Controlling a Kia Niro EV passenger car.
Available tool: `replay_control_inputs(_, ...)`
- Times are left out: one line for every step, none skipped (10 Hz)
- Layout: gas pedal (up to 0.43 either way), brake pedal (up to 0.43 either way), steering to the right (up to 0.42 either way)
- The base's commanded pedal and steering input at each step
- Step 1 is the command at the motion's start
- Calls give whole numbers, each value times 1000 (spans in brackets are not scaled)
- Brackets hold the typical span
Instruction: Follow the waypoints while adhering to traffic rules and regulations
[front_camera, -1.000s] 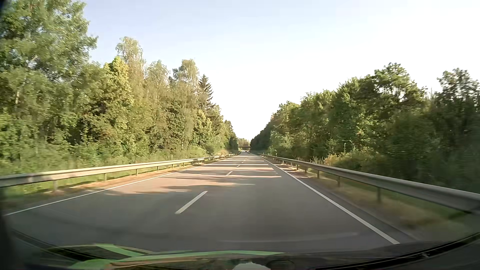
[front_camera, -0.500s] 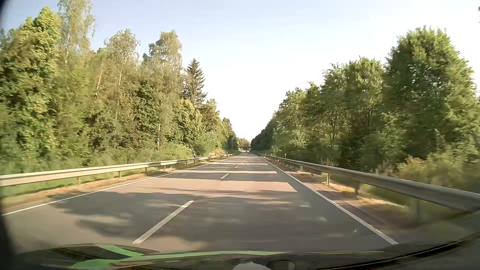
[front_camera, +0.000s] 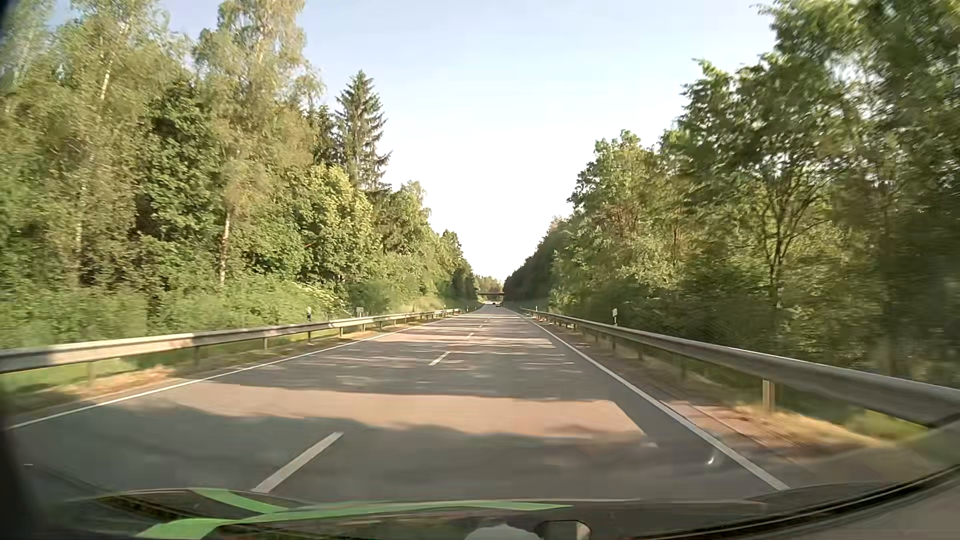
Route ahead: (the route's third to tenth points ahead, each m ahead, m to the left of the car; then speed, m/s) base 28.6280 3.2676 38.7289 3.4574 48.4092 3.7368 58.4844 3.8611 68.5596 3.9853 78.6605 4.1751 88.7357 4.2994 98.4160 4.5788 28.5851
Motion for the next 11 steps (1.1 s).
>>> replay_control_inputs(287,0,-3)
replay_control_inputs(287,0,-4)
replay_control_inputs(287,0,-4)
replay_control_inputs(287,0,-4)
replay_control_inputs(287,0,-4)
replay_control_inputs(287,0,-4)
replay_control_inputs(287,0,-4)
replay_control_inputs(287,0,-4)
replay_control_inputs(287,0,-4)
replay_control_inputs(287,0,-4)
replay_control_inputs(287,0,-4)
